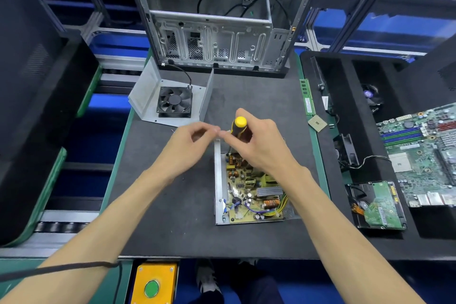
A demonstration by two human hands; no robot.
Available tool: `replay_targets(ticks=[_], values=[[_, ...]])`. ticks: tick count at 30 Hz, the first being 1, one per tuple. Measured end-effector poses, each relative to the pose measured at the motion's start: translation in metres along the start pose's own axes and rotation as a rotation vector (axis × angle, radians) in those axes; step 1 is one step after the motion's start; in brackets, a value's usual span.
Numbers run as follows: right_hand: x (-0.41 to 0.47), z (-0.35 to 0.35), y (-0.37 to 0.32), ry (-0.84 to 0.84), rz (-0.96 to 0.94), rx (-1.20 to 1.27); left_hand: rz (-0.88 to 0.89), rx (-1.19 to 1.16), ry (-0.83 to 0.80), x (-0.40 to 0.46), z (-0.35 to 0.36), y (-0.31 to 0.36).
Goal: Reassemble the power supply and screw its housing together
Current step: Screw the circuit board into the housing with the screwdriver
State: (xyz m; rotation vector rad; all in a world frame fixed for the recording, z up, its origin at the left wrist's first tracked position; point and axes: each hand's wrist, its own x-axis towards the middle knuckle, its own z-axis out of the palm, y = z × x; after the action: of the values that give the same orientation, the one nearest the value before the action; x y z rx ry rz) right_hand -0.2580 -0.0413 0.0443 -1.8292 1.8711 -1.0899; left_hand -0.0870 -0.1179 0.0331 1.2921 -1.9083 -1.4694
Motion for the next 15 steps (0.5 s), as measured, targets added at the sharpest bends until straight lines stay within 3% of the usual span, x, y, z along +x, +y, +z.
replay_targets(ticks=[3,5,9,15], values=[[0.003,0.003,-0.003,-0.029,0.014,-0.015,0.282,0.090,0.147,-0.002,-0.005,0.030],[0.007,0.004,-0.003,-0.038,0.041,-0.017,0.429,0.183,0.123,-0.004,-0.007,0.048],[0.013,0.004,-0.002,-0.047,0.088,-0.046,0.484,0.465,0.066,-0.006,-0.012,0.069],[0.005,-0.002,-0.004,-0.080,0.052,0.084,0.574,0.622,-0.087,-0.006,-0.018,0.082]])
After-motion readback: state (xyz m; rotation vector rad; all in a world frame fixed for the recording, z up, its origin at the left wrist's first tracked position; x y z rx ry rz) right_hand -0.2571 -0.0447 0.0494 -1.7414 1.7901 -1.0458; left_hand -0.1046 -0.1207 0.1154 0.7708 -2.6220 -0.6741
